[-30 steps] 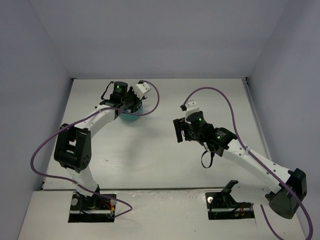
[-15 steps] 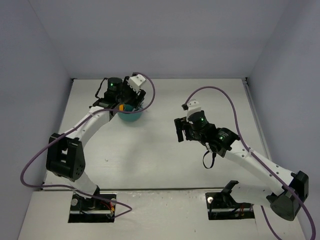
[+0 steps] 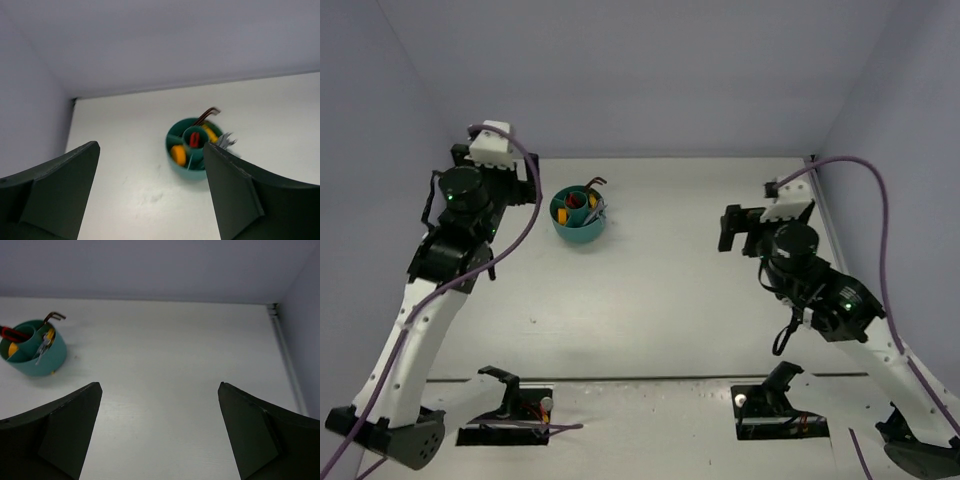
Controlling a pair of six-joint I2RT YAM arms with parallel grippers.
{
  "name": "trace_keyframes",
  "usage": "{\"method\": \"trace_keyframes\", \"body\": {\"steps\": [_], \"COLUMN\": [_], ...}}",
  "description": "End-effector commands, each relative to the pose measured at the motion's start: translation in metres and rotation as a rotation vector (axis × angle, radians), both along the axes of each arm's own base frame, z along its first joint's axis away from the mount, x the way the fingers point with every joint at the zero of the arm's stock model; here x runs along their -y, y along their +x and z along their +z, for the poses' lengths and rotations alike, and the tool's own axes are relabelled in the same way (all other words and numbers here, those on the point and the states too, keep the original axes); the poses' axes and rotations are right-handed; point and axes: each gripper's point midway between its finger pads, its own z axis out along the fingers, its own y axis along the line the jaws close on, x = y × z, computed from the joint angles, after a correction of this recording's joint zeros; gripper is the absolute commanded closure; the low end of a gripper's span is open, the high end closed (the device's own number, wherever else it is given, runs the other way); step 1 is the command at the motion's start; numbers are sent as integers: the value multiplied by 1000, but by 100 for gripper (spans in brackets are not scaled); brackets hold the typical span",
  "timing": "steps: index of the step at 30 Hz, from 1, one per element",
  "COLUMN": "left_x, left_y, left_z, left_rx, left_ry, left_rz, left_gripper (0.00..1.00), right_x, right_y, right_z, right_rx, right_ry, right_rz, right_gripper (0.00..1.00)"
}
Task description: Sort the tools into containers
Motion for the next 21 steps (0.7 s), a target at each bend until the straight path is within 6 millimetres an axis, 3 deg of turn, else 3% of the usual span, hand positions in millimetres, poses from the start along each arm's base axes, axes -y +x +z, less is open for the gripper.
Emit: {"method": "trace_keyframes", "body": {"steps": [1, 5, 9, 14, 21], "left_x": [-61, -86, -96, -98, -93], "left_y": [-52, -85, -104, -114, -110], "left_z": [-40, -67, -78, -97, -113], "left_rx": [-110, -138, -140, -166, -207], "left_ry": [31, 41, 14, -33, -79], "left_rz": [271, 361, 399, 426, 433], "left_gripper": [18, 18, 17, 17, 17], "right_x": [68, 100, 116, 126, 128], "right_y": [-16, -37, -52, -66, -73], "right_z": [52, 63, 60, 58, 61], "right_rx": [157, 209, 236, 266, 286], "right_ry": [2, 23, 64, 121, 154], "right_rz": [-250, -330, -346, -339, -311], "right_gripper": [0, 0, 0, 0, 0]}}
